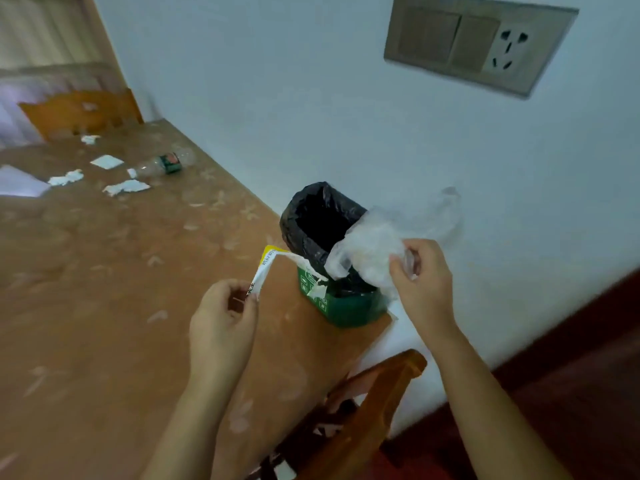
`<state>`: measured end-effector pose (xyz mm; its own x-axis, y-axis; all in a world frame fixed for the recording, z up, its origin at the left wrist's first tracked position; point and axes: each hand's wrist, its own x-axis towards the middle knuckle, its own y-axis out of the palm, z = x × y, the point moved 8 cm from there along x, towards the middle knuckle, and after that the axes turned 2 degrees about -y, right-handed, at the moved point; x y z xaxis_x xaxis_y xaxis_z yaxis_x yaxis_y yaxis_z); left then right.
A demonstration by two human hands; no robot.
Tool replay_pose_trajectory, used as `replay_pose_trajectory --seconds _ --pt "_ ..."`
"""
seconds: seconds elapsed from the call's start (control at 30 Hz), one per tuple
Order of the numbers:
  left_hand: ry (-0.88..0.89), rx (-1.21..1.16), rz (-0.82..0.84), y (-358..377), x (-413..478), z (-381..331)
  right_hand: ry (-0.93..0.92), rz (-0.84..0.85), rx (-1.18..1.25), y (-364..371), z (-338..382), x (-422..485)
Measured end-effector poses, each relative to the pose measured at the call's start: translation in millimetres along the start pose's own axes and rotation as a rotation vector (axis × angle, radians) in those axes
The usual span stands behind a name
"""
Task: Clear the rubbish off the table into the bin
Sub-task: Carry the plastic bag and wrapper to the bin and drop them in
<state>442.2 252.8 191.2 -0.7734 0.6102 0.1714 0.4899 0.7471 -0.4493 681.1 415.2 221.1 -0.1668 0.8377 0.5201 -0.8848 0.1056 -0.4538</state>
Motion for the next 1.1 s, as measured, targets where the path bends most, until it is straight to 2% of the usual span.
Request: replay_pose_trajectory --seconds 0.13,0.2,0.3,0.37,0.5,0.73,1.1 --pt "-0.007 0.054 -0.091 8.1 6.0 -18.0 -0.064 0.083 0.009 24.1 -14.6 52.0" --pt "0.003 0.096 -0.118 11.8 6.5 -25.0 -0.061 0.182 -0.015 41.6 -26.0 68.6" --pt "0.007 0.136 -0.14 14.8 6.5 -26.0 -0.065 0.319 -0.046 59.7 -38.6 73.7" --pt "-0.003 0.136 -0.158 15.8 8.0 -25.0 -0.084 0.354 -0.058 59.9 -38.9 70.2" --pt "0.011 0.136 -0.168 24.5 15.2 -32.2 -0.109 0.344 -0.031 44.0 -41.7 58.6" --pt "0.175 0.175 -0.08 69.5 42.1 -75.0 -0.099 0.29 -0.058 9.9 -56.9 43.0" --pt "0.057 0.223 0.104 160.4 88.1 -72.1 -0.116 0.275 -0.075 -12.7 -64.8 39.2"
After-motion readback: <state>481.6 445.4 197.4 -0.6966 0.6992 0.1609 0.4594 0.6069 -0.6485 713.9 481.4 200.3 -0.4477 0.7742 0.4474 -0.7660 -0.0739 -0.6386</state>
